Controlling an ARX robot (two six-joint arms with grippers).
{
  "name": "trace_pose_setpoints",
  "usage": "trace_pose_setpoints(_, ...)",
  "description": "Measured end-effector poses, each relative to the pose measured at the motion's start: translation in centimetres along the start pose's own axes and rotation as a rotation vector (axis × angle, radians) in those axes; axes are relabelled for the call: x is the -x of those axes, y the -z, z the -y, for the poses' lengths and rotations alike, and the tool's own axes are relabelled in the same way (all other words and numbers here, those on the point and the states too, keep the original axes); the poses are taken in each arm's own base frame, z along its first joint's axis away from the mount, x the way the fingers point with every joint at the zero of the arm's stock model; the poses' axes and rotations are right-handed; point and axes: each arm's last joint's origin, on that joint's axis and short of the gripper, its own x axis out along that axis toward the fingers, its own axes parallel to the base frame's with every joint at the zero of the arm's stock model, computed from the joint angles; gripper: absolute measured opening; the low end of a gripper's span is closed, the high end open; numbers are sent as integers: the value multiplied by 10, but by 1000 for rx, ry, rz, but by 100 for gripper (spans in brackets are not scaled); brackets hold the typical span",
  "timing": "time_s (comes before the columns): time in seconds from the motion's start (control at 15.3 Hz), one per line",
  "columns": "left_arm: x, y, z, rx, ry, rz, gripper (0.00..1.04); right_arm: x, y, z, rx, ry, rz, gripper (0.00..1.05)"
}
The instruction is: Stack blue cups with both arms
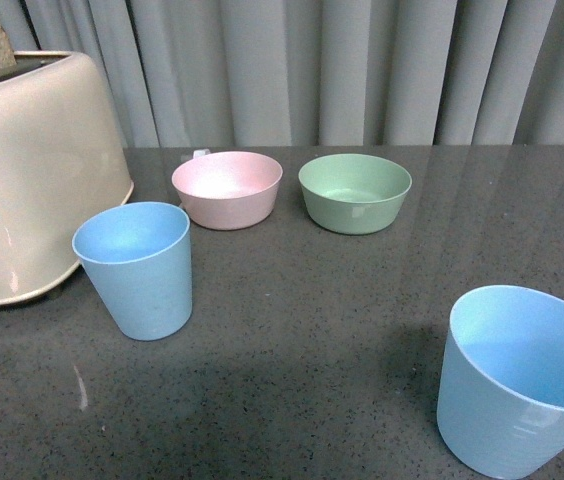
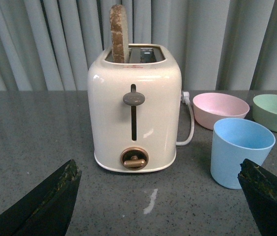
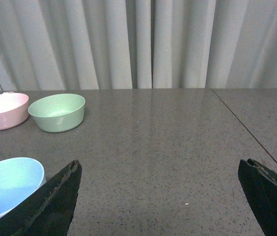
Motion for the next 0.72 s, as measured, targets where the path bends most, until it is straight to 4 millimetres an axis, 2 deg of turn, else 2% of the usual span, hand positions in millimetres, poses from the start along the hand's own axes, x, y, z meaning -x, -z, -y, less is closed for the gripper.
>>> trace_pose_setpoints(0.72,0,0,0,0,0,0,98,0,0,0,0,0,0,98)
